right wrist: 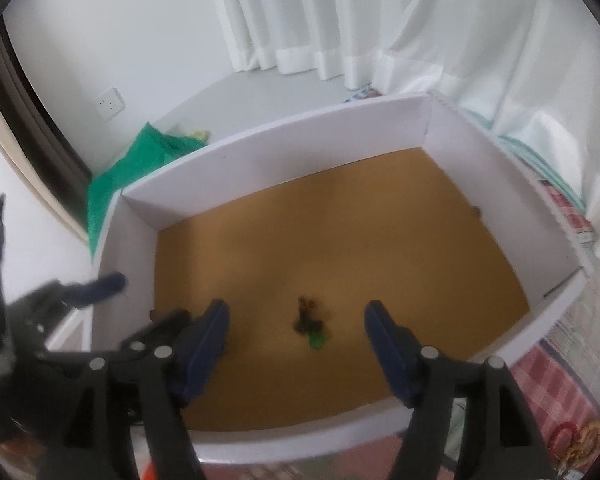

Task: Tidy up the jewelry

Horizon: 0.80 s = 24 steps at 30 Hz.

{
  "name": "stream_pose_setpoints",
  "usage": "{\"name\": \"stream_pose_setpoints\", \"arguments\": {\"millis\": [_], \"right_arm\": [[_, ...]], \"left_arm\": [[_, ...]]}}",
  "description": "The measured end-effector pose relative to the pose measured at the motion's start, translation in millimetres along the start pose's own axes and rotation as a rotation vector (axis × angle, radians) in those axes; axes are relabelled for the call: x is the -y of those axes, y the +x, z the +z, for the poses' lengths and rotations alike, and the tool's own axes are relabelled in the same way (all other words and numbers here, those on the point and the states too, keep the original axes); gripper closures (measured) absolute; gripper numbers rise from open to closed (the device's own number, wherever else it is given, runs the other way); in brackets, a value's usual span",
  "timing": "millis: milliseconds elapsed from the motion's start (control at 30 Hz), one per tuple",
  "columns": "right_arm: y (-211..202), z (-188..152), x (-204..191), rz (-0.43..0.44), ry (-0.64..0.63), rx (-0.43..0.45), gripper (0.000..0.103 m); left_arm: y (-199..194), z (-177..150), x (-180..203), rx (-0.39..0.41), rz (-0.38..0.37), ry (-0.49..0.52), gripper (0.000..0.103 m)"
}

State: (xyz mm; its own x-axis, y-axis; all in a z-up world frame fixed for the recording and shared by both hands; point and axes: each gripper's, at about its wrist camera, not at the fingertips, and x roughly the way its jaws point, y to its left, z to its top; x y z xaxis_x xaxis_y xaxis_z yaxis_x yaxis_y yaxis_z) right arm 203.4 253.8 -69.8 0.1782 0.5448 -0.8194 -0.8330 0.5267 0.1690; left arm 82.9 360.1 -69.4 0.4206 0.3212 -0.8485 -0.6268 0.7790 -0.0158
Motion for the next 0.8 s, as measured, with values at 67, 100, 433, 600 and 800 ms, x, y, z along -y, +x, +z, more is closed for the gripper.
{"name": "stream_pose_setpoints", "arguments": {"millis": [67, 100, 433, 600, 800], "right_arm": [[-10, -4, 3, -0.022, 0.006, 0.022, 0.03], [-17, -8, 5, -0.037, 0.007, 0.039, 0.028], [-100, -51, 40, -0.137, 0.065, 0.176, 0.022], [-134, -92, 63, -0.222, 0.102, 0.197, 0.022], [-166, -146, 85, -0.291, 0.153, 0.17, 0.022]], "left_arm": [[-9, -4, 0, 0.027, -0.004, -0.004, 0.01], [-15, -7, 1, 0.043, -0.005, -0.005, 0.01], [-75, -43, 46, 0.168, -0.14, 0.042, 0.006], [-98, -72, 88, 0.22, -0.21, 0.118, 0.005], [-102, -107, 138, 0.182, -0.289, 0.23, 0.005]]}}
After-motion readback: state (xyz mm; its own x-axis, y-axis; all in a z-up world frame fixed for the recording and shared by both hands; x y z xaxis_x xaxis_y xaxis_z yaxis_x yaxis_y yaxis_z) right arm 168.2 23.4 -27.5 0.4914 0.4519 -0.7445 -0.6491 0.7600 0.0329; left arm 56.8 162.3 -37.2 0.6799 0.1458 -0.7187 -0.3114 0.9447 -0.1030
